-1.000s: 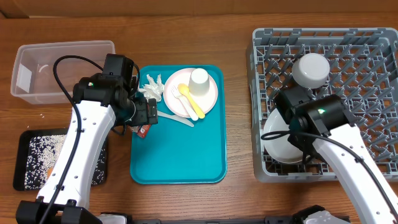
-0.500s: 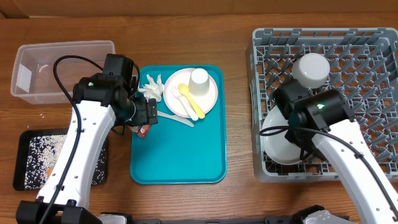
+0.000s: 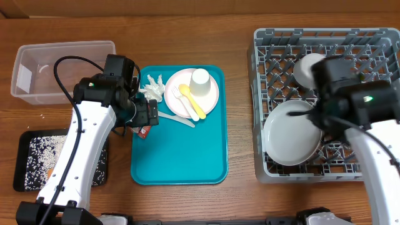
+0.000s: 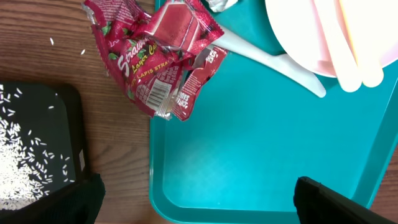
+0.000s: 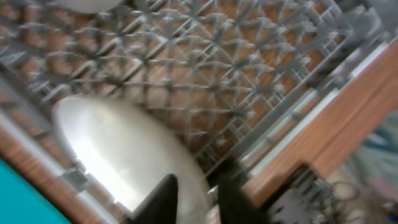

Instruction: Sort waste into correct bins and load items into the dishwasher rack

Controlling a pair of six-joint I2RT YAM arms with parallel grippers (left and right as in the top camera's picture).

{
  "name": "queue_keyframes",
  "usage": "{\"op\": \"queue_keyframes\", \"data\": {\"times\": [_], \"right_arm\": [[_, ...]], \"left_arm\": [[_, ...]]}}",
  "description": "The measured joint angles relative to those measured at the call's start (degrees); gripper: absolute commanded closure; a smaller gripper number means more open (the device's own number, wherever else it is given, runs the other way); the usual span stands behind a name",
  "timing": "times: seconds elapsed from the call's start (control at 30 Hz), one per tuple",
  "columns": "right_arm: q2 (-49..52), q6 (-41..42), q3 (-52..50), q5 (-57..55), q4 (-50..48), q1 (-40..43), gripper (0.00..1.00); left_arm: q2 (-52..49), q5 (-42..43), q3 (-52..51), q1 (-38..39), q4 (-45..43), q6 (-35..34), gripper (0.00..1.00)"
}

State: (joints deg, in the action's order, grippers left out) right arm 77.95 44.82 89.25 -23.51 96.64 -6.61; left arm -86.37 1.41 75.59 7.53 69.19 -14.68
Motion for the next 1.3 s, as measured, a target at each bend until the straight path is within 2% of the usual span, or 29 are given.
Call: {"op": "queue_keyframes", "data": {"times": [0.17, 0.27, 0.67, 0.83, 1.3], "right_arm": [[0.0, -4.2, 0.0, 2.4, -2.2, 10.6, 0.96], [0.0, -8.7, 0.0, 7.0, -4.3, 13.8, 0.96], [2.6, -13.9, -9.6, 14.3, -10.5, 14.1, 0.96], [6.1, -14.2, -10.1, 16.2, -11.3, 14.0, 0.96], [6.3, -18.4, -10.1, 24.2, -11.6, 13.3, 0.96]], "left_arm": [[0.0, 0.0, 0.0, 0.0, 0.0, 0.0, 0.00], [0.0, 0.0, 0.0, 0.0, -0.1, 0.0, 0.00], [0.0, 0.0, 0.0, 0.0, 0.0, 0.0, 0.00], [0.0, 0.0, 0.0, 0.0, 0.0, 0.0, 0.00], [0.0, 0.0, 0.0, 0.0, 0.0, 0.0, 0.00]]}}
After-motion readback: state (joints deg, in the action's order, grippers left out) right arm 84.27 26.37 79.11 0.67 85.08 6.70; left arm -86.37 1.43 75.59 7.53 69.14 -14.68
